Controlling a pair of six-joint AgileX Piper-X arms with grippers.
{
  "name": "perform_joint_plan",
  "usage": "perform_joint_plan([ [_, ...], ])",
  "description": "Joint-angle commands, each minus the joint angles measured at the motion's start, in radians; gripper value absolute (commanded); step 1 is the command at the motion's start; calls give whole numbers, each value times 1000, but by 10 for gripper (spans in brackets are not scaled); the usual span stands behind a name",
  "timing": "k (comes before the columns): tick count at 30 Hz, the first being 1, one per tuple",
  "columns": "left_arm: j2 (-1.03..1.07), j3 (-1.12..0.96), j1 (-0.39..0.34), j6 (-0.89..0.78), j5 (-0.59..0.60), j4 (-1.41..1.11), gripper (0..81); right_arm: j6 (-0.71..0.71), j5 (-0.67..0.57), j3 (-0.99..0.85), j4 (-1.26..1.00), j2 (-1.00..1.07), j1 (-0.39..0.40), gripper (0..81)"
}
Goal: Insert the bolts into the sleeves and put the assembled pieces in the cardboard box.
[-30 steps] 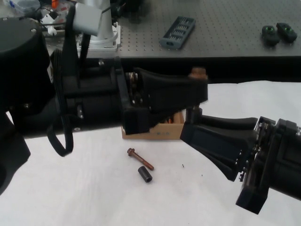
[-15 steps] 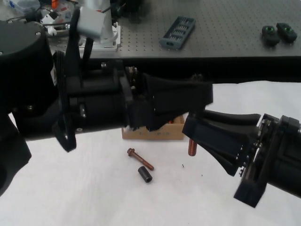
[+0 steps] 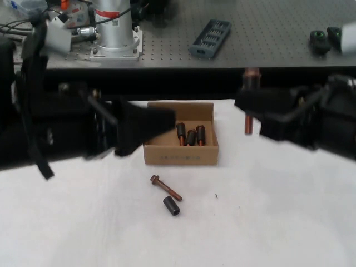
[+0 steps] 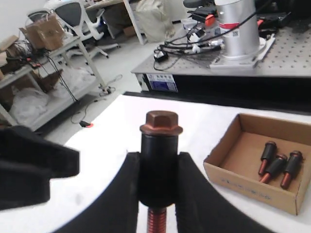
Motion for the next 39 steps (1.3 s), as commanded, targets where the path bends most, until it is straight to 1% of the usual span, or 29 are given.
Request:
perform_joint_plan([
  [1, -56, -5, 3, 121, -146, 195, 347, 8, -67, -95, 76, 49, -19, 36],
  [5, -98, -5, 3, 216, -329, 342, 347, 8, -82, -224, 120, 192, -29, 36],
  [8, -121, -5, 3, 285, -427, 440, 347, 8, -79, -319, 140, 313, -29, 36],
  [14, -139, -5, 3, 343, -544, 594, 347, 8, -77, -526, 236, 546, -37, 36],
  [18, -139, -5, 3, 359, -566, 686, 345, 8, -77, -660, 298, 701, -56, 36],
  [19, -139, -5, 3, 359, -566, 706, 334, 8, -77, -694, 311, 729, -60, 36],
  [21, -139, -5, 3, 359, -566, 738, 293, 8, -79, -758, 332, 798, -70, 36],
  [25, -139, -5, 3, 381, -566, 760, 183, 17, -81, -863, 360, 915, -86, 36],
  [27, -139, -5, 3, 388, -566, 763, 155, 20, -82, -922, 385, 973, -93, 36],
  [33, -139, -5, 3, 396, -566, 774, 150, 25, -82, -1049, 396, 1118, -111, 36],
  [39, -139, 2, 3, 396, -566, 801, 150, 25, -83, -1130, 412, 1232, -113, 36],
])
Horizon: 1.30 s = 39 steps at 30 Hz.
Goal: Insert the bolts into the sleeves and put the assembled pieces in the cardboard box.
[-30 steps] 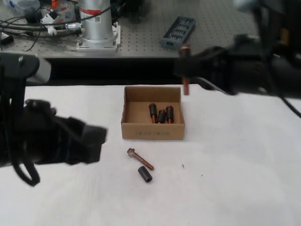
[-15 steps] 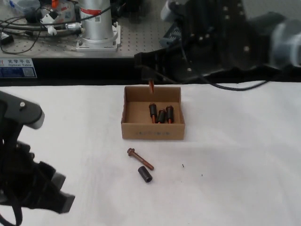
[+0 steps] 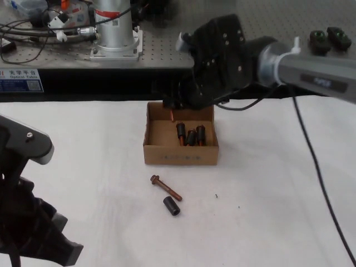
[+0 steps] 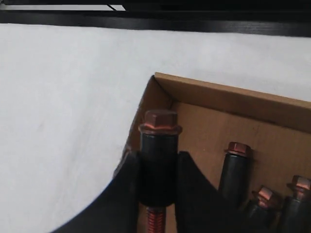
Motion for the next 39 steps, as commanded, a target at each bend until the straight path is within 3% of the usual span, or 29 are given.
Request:
perform_joint_plan([
  [1, -9, 7, 3, 11, -10, 22, 150, 1, -14, -24, -6, 3, -5, 36],
  [14, -9, 43, 3, 11, -10, 53, 150, 15, -37, -63, 53, 85, -3, 32],
  [16, -9, 43, 3, 11, -10, 53, 150, 15, -35, -63, 54, 85, -3, 0],
  [22, -9, 43, 3, 11, -10, 53, 150, 15, 17, -63, 77, 85, -3, 183],
  [29, -9, 43, 3, 11, 8, 53, 150, 15, 16, -63, 105, 82, -3, 188],
  [35, -9, 43, 3, 7, 55, 56, 150, 15, 16, -63, 121, 72, -3, 260],
  [39, -9, 43, 3, 7, 55, 67, 150, -30, 9, -63, 123, 39, -3, 240],
])
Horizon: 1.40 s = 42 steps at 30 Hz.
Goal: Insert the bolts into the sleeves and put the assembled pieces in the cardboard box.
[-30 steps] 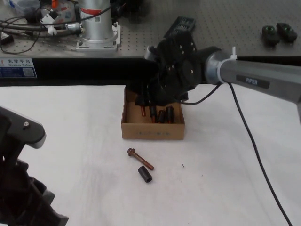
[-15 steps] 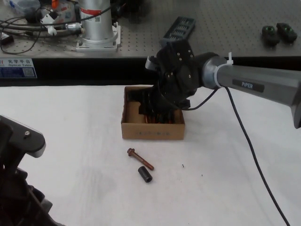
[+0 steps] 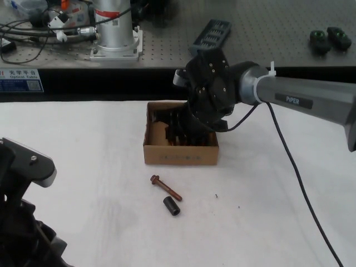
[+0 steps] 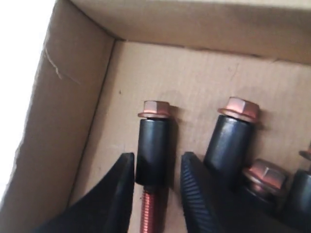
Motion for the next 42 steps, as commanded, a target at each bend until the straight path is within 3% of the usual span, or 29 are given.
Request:
perform_joint_plan([
  [1, -8, -1, 3, 7, 12, 32, 150, -67, -11, -14, 5, -63, -3, 233],
  [9, -8, -1, 3, 7, 12, 32, 150, -274, 2, -14, 183, -208, 20, 213],
  [17, -8, -1, 3, 7, 12, 32, 150, -368, 93, -14, 440, -245, 95, 213],
  [28, -8, -1, 3, 7, 12, 40, 150, -387, 152, 133, 343, -238, 196, 213],
  [42, -8, -1, 3, 7, 12, 76, 150, -454, 154, 193, 241, -204, 193, 213],
])
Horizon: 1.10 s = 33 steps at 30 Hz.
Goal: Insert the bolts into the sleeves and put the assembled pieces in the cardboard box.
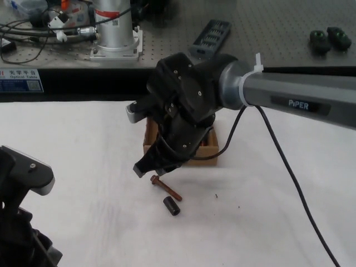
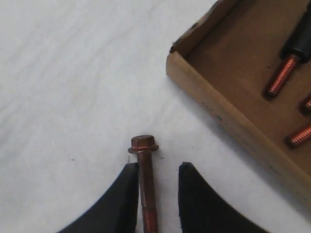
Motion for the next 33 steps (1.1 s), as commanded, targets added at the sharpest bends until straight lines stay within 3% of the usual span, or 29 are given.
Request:
perform_joint_plan([
  [1, -8, -1, 3, 7, 1, 23, 150, -26, -3, 0, -9, 31, -3, 213],
  [14, -8, -1, 3, 4, 1, 23, 150, -26, -6, 0, 1, 81, -1, 210],
  [17, -8, -1, 3, 4, 4, 23, 150, -26, -6, 0, 1, 80, -1, 147],
  [20, -8, -1, 3, 4, 44, 23, 150, -26, -6, 0, 1, 80, -1, 13],
  [33, -8, -1, 3, -56, 79, 14, 150, 4, -3, 0, 91, 27, -1, 36],
])
